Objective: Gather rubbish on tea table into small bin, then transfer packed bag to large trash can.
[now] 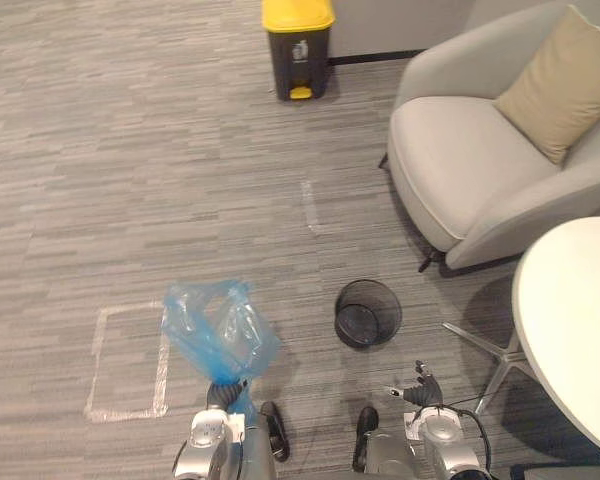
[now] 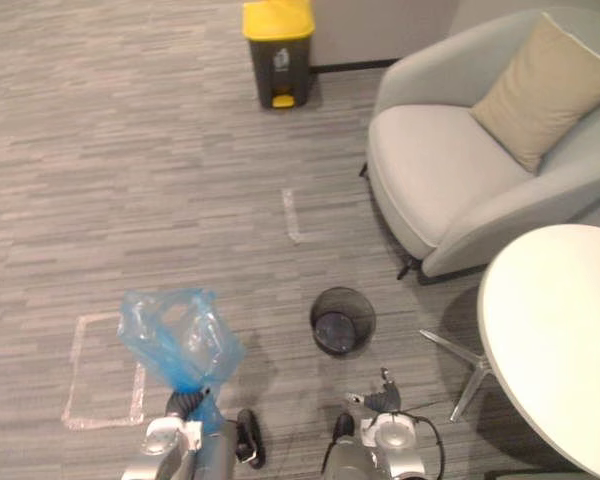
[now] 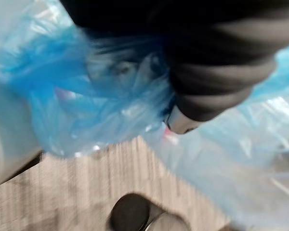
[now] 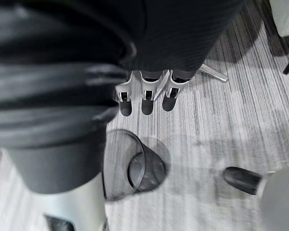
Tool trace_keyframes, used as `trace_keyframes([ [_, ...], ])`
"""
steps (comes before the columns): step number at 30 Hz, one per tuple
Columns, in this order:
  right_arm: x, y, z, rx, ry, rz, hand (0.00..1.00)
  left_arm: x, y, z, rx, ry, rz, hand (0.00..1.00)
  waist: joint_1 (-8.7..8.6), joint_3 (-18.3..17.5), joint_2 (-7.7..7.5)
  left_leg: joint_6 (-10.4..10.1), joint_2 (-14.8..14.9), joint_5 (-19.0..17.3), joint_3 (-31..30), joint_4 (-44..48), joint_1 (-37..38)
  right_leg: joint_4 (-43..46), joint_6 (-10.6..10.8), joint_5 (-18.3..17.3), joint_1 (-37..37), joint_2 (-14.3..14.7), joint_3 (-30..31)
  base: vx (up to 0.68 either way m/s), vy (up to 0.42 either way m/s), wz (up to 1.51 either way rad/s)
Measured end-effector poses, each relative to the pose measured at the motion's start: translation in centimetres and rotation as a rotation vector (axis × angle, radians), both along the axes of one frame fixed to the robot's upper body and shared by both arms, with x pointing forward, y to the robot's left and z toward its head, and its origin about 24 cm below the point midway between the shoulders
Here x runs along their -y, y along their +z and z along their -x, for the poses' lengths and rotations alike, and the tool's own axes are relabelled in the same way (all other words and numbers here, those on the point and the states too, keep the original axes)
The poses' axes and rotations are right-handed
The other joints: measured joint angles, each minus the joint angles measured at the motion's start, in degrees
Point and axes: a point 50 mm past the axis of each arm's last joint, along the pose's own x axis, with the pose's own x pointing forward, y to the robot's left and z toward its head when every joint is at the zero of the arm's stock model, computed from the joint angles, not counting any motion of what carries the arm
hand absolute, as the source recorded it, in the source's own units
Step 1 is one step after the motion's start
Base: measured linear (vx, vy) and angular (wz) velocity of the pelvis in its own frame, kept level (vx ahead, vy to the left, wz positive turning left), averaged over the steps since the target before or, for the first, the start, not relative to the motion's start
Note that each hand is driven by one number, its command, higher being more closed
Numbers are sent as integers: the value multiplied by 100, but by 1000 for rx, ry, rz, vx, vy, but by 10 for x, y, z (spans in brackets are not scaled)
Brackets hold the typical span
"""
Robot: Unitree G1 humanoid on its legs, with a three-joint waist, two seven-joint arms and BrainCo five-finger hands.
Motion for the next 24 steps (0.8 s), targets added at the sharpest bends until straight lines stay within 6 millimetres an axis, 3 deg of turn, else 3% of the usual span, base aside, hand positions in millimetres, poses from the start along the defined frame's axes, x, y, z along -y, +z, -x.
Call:
trace_keyframes([
  [5,-2,-7,7,-50,7,-5,0,-2,-8,15,-51,-1,-12,100,6,-44,-17,96,-302,-137,-105,-104,107,-24,202,-116,173,-198,-21,-27,100,25],
  [7,-2,-8,8,-57,7,-7,0,-3,-8,15,-53,-1,-14,100,-22,-55,-133,186,-488,-212,-64,-48,107,307,289,-491,23,-412,82,37,106,27],
  [9,-3,-11,13,-84,5,-9,0,-6,-8,18,-60,1,-23,100,-20,-77,-202,316,-486,-657,-103,548,22,1049,459,-777,-117,-608,249,115,69,22],
  [10,-4,-14,17,-100,5,-15,0,-9,-9,21,-72,-1,-32,100,-74,-125,-306,326,-589,-778,-167,594,50,1562,301,-767,-281,-691,486,140,41,24],
  [12,-4,-15,19,-111,6,-18,0,-8,-9,20,-69,-10,-36,100,-104,-113,-310,363,-608,-840,-275,500,240,2708,-195,-402,-792,-695,948,151,75,21],
  [13,-5,-14,17,-101,5,-24,0,-10,-9,21,-72,-10,-41,100,-122,-67,-236,371,-583,-863,-396,390,424,3016,-71,-623,-996,-515,1161,219,55,26],
  [15,-6,-14,16,-102,11,-24,0,-10,-8,19,-67,-11,-43,100,-159,-96,-288,365,-583,-870,-504,136,702,2893,-94,-909,-1140,-151,1165,263,-8,31],
  [17,-5,-15,16,-107,10,-22,0,-11,-7,16,-59,-7,-44,100,-186,-89,-282,321,-578,-896,-570,-110,970,2299,-170,-892,-1315,199,894,301,-44,20],
  [18,-4,-14,13,-100,11,-20,0,-12,-6,16,-57,-1,-45,100,-206,-72,-263,303,-579,-908,-576,-230,1125,1773,-233,-742,-1381,367,763,427,-64,18],
  [20,-3,-14,15,-103,4,-20,0,-14,-6,16,-55,14,-45,100,-311,-67,-270,124,-637,-984,-647,-301,1363,815,-402,-89,-1361,589,738,427,-76,42],
  [21,1,-13,14,-94,-6,-11,0,-11,-7,14,-57,14,-37,100,-403,-65,-180,-3,-574,-1092,-888,-302,1533,758,-650,361,-1200,698,786,416,-86,54],
  [23,6,-11,11,-83,-23,-5,0,-8,-5,9,-41,4,-30,100,-376,-81,-27,-98,-458,-1049,-922,-382,1589,846,-705,185,-1115,722,591,511,-106,40],
  [24,7,-10,9,-81,-29,-6,0,-6,-4,6,-32,2,-26,100,-368,-70,-1,-276,-430,-942,-883,-273,1594,952,-719,56,-1077,712,541,468,-115,28],
])
